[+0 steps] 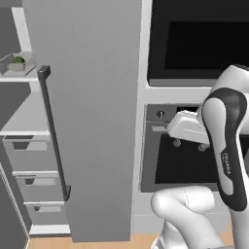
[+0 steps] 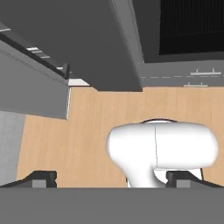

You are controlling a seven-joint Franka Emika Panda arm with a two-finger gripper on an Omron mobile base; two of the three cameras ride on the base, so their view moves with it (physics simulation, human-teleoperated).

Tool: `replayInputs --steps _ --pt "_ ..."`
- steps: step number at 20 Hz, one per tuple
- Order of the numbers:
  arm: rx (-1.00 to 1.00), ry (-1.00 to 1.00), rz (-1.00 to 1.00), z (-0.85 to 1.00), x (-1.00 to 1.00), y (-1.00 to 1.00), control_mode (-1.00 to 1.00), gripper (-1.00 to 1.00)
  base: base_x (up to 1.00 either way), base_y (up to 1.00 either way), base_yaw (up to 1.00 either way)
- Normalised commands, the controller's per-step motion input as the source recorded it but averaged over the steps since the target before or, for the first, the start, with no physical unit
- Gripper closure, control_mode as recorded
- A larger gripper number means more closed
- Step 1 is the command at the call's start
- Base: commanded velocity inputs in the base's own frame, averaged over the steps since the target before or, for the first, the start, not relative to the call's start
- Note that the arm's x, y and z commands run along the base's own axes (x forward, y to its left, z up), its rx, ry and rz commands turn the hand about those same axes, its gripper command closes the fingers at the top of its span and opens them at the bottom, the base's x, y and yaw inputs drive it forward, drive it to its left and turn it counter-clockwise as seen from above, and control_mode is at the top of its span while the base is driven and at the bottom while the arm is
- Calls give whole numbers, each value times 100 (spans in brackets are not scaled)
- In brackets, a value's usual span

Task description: Take the meat container that has the chicken drumstick and place it on the second highest rack of the freezer. Then take the vegetable container that has the potato and avocado and place it on the highest rack of the freezer.

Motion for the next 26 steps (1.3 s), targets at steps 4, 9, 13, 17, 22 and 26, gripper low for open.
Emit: replayInputs --steps 4,9,13,17,22,26 --pt "0 0 0 0 0 0 100 -100 -32 -92 4" --pt "0 0 0 0 0 0 100 -100 -30 -94 6" --pt "0 0 0 0 0 0 100 -100 -24 -96 8" --pt "0 0 0 0 0 0 100 -100 6 -97 11" --pt "0 0 0 0 0 0 100 -100 28 -86 22" --pt "0 0 0 0 0 0 100 -100 28 -78 22"
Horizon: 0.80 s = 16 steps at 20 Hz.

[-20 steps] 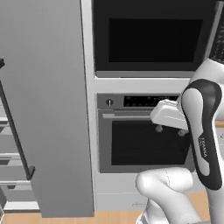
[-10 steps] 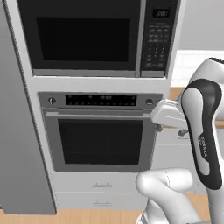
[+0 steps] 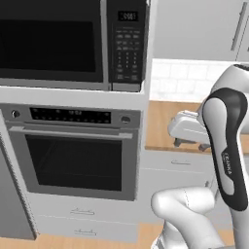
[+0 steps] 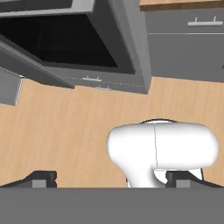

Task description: Take the meat container that has the chicken drumstick and place it on the second highest rack of the freezer. Then take the vegetable container that has the potato and avocado and place it on the highest rack of the freezer.

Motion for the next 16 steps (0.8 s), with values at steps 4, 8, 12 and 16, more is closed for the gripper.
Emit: replayInputs --steps 4,8,12,16 --pt "0 0 0 0 0 0 100 -100 6 -70 18" --pt "0 0 0 0 0 0 100 -100 1 -56 7" --pt "0 0 0 0 0 0 100 -100 18 -40 0" --pt "0 0 0 0 0 0 100 -100 34 -39 0"
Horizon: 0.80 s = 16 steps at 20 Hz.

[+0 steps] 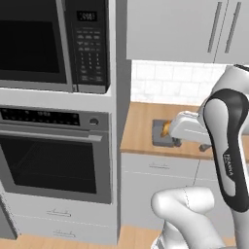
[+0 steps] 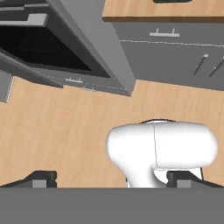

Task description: Take the meat container that has the chicken drumstick and place it on the second highest rack of the freezer. Then take the vegetable container that has the potato and avocado and place it on the highest rack of the freezer.

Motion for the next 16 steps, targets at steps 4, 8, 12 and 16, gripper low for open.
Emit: replayInputs --steps 4,8,12,16 --pt "19 0 -1 -12 31 -43 -100 -100 0 0 0" --pt "24 0 -12 -30 18 -65 -100 -100 0 0 0" --pt "16 6 -29 -41 67 -75 -100 -100 0 0 0" --pt "0 17 -30 -58 81 -66 -100 -100 0 0 0"
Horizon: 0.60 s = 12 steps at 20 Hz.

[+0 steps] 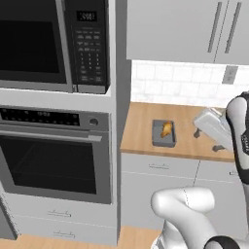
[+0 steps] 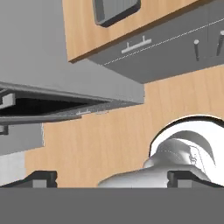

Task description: Take the meat container that has the chicken drumstick and place it on the second highest rack of the freezer. Then take the vegetable container that has the potato and avocado and place it on the highest rack of the freezer.

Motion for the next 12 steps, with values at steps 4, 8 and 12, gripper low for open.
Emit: replayInputs --steps 4,8,12 --pt "0 22 -42 -86 99 -6 -100 -100 0 0 0" --pt "0 20 -45 -91 97 0 -100 -100 0 0 0" --pt "7 18 -40 -68 82 0 -100 -100 0 0 0"
